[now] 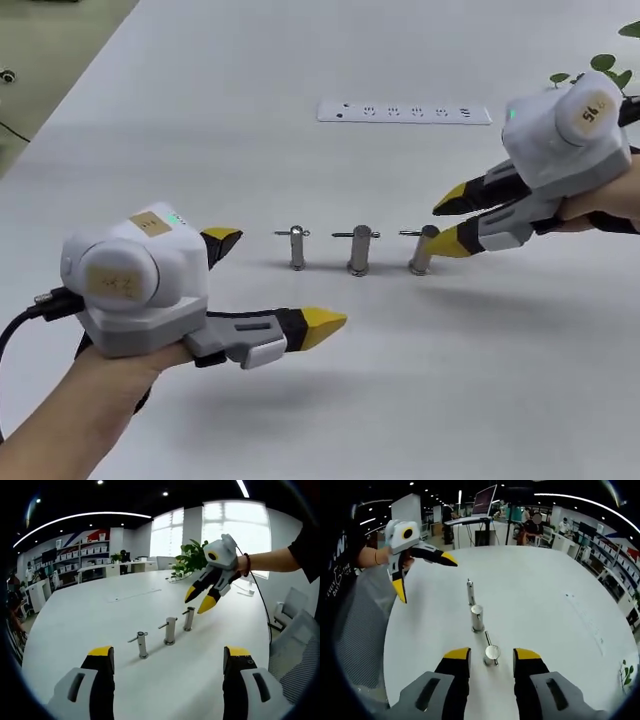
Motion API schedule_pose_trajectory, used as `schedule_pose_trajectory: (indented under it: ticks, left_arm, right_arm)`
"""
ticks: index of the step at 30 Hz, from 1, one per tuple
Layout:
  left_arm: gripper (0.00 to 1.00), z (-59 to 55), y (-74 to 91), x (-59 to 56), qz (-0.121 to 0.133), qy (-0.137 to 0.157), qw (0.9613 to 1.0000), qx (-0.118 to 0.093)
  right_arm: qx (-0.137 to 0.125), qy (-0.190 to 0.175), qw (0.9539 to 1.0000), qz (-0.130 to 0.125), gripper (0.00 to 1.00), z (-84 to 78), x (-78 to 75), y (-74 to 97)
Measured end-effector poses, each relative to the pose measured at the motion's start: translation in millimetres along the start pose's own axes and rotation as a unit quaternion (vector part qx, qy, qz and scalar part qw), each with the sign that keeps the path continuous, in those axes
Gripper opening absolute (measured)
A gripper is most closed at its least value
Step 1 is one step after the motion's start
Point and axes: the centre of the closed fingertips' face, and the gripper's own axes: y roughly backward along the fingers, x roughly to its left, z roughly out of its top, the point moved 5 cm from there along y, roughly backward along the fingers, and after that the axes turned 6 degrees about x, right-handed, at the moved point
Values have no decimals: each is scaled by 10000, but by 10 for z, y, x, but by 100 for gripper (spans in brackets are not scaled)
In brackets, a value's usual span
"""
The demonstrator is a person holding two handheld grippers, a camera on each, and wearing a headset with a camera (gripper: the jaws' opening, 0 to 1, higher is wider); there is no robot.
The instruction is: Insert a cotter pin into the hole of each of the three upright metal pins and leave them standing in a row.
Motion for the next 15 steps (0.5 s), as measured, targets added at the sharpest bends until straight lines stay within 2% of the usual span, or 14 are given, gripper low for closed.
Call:
schedule_pose_trajectory:
  ticks: [7, 12, 15]
  left_arm:
    - [89, 39, 59, 42, 92, 156, 9998, -93]
    - [89, 65, 105, 76, 170, 289, 9993, -139]
    - [89, 85, 134, 86, 232, 384, 9988, -179]
  right_arm:
    - [-290, -474, 9980, -318, 42, 57, 87, 147]
    - [-510, -843, 9941, -444, 47, 93, 218, 231]
    - [-616, -990, 9912, -627, 50, 95, 310, 275]
